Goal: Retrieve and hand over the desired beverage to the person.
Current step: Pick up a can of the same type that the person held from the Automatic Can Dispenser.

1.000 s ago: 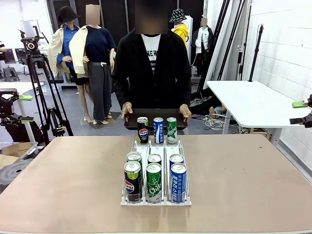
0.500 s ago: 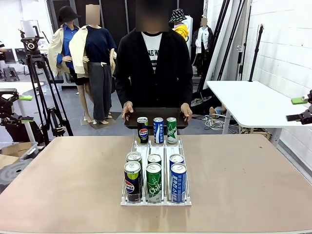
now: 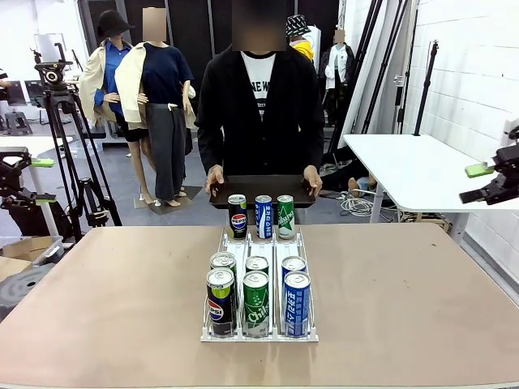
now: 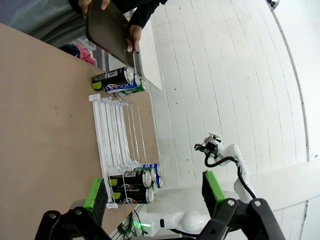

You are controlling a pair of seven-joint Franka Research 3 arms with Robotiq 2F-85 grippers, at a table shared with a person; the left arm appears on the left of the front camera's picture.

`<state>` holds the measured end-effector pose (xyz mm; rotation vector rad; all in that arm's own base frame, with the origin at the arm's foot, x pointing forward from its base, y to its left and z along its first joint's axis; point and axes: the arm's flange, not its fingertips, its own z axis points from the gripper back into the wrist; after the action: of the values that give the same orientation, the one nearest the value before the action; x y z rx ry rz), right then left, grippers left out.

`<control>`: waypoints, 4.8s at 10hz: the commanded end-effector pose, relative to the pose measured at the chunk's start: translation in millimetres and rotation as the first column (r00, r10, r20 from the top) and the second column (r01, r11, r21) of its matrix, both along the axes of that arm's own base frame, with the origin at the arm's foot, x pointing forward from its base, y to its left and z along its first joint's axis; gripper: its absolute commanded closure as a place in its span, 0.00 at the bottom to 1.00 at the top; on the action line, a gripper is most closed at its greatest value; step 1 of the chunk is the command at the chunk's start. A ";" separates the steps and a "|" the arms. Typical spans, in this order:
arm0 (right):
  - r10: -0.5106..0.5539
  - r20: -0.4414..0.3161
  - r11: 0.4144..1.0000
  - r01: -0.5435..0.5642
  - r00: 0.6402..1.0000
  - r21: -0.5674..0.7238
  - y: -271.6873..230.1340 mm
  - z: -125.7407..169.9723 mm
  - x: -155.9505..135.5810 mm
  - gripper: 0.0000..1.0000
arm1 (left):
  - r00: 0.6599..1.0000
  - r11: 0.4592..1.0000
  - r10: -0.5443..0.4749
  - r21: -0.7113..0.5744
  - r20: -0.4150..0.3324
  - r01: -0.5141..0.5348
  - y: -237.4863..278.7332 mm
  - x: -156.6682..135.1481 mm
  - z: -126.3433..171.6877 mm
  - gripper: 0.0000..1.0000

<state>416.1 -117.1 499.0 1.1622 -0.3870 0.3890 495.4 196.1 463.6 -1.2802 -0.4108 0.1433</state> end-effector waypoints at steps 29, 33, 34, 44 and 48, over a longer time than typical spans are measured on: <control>0.082 0.114 0.502 0.058 0.990 -0.863 426.1 47.2 -78.0 0.00 | 1.000 1.000 0.001 0.000 -0.002 -0.001 0.1 -0.4 1.0 0.00; 0.000 0.038 0.453 0.034 0.999 -0.891 432.5 24.4 -59.2 0.00 | 1.000 1.000 0.001 0.000 -0.002 -0.001 0.1 -0.4 1.0 0.00; -0.004 0.040 0.437 0.038 0.999 -0.899 432.9 16.3 -55.9 0.00 | 1.000 1.000 0.001 0.000 -0.002 -0.001 0.1 -0.4 1.0 0.00; -0.013 -0.019 0.381 -0.013 1.000 -0.925 435.5 -55.2 -48.2 0.00 | 1.000 1.000 0.001 0.000 -0.002 -0.001 0.1 -0.4 1.0 0.00; -0.023 -0.039 0.365 -0.028 0.999 -0.931 439.2 -67.3 -40.5 0.00 | 1.000 1.000 0.001 0.000 -0.002 -0.001 0.1 -0.4 1.0 0.00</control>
<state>371.8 316.1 437.6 0.0368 -0.0298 0.5145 495.5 196.1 463.3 -1.2802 -0.4104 0.1437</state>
